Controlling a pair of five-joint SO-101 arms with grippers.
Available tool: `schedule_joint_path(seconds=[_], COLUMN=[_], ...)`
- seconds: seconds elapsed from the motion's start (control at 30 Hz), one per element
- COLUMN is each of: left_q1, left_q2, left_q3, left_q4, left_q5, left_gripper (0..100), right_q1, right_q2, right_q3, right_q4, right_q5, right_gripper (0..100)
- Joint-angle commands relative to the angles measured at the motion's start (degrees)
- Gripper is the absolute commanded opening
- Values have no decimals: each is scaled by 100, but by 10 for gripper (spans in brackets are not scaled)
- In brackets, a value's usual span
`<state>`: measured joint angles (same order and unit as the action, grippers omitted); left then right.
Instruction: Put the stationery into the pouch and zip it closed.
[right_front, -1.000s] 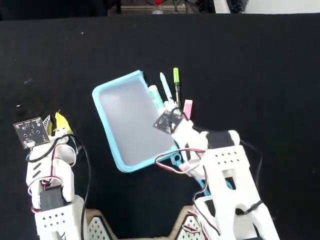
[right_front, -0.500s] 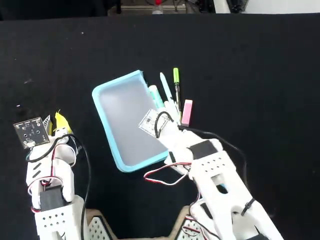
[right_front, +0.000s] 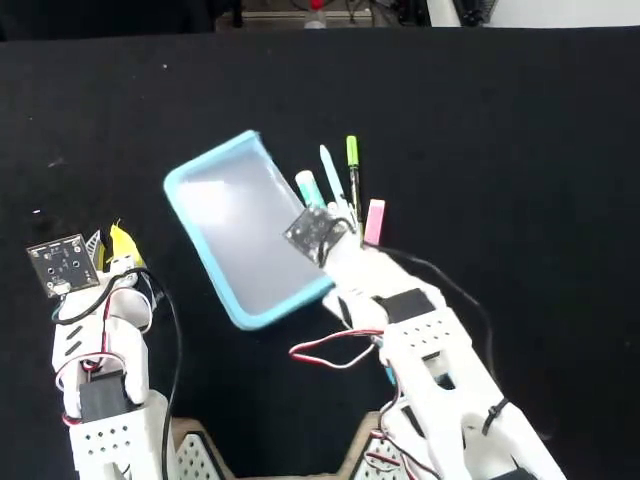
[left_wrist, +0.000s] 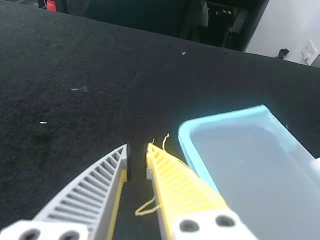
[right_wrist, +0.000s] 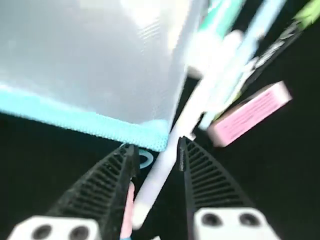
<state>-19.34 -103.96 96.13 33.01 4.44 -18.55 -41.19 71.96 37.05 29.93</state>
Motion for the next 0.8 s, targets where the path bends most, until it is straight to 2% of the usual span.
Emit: schedule_joint_path(seconds=[0.0, 0.1, 0.2, 0.57, 0.63, 0.77], left_q1=[40, 40, 40, 40, 40, 40], left_q2=[-18, -18, -18, -18, -18, -18], left_q3=[127, 127, 127, 127, 127, 127], left_q4=[-18, -9, 0, -9, -9, 0], left_q5=[-9, -9, -9, -18, -18, -18], left_gripper=[76, 76, 76, 76, 76, 76], right_q1=[-501, -976, -1002, -35, -70, -519], right_q2=[-66, -66, -101, -110, -84, -75], right_q3=[-4, 13, 4, -778, -699, -75], right_q4=[-571, -571, -501, 1398, 1292, 281], right_q5=[-598, -747, -765, -738, -738, -782], right_gripper=[127, 127, 127, 132, 152, 179])
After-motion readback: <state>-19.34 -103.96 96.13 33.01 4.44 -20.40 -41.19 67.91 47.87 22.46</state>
